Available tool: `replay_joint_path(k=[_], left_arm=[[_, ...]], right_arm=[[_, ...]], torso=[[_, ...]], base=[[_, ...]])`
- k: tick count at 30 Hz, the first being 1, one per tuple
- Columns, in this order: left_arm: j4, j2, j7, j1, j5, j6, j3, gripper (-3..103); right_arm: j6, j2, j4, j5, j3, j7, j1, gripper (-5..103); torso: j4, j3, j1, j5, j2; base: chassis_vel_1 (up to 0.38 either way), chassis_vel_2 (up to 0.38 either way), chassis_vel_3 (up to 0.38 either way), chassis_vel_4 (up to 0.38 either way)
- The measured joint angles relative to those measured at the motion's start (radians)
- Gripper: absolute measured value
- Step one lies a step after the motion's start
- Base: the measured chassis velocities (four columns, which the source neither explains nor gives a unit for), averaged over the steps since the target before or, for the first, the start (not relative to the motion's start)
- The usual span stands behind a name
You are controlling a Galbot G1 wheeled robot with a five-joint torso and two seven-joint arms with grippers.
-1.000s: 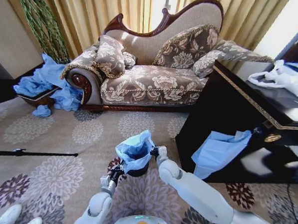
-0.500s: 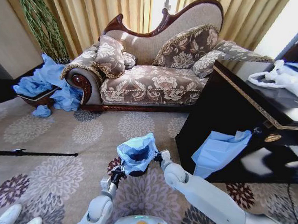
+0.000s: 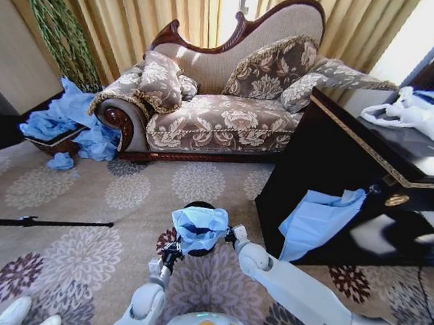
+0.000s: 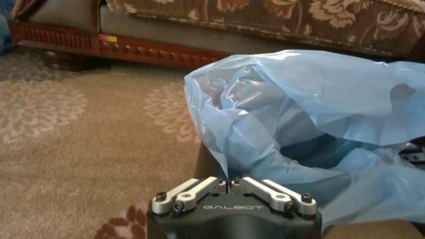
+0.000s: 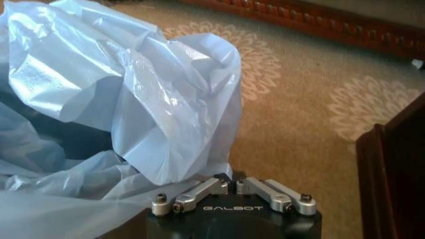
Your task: Place a garbage bag over the trash bin.
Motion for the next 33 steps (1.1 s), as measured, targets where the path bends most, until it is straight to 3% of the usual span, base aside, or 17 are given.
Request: replay_joint_path(k=[4,10,14,24,33], left_arm=[[0.013,0.001,0.000,-0.007,-0.001,-0.009,0.000,0],[0.055,0.000,-0.001,-0.028,-0.003,-0.037,0.002,0],[0.090,0.002,-0.002,-0.055,-0.007,-0.052,0.000,0],[0.144,0.017,-0.007,-0.143,-0.051,-0.048,-0.003,0],[0.158,0.018,-0.007,-0.150,-0.052,-0.048,-0.002,0]], right_arm=[[0.063,0.018,-0.045,-0.057,0.007,-0.049,-0.018,0],[0.220,0.070,-0.159,-0.156,0.029,-0.121,-0.038,0],[0.276,0.088,-0.201,-0.203,0.037,-0.153,-0.033,0],[0.282,0.093,-0.209,-0.213,0.030,-0.170,0.012,0],[0.313,0.137,-0.298,-0.211,0.037,-0.248,0.059,0]], torso=[[-0.0001,0.000,0.000,0.0000,0.000],[0.0001,0.000,0.000,0.0001,0.000],[0.0000,0.000,0.000,0.0000,0.000],[0.0000,0.000,0.000,-0.0001,0.000],[0.0003,0.000,0.000,0.0001,0.000]], base=[[0.000,0.000,0.000,0.000],[0.000,0.000,0.000,0.000],[0.000,0.000,0.000,0.000],[0.000,0.000,0.000,0.000],[0.000,0.000,0.000,0.000]])
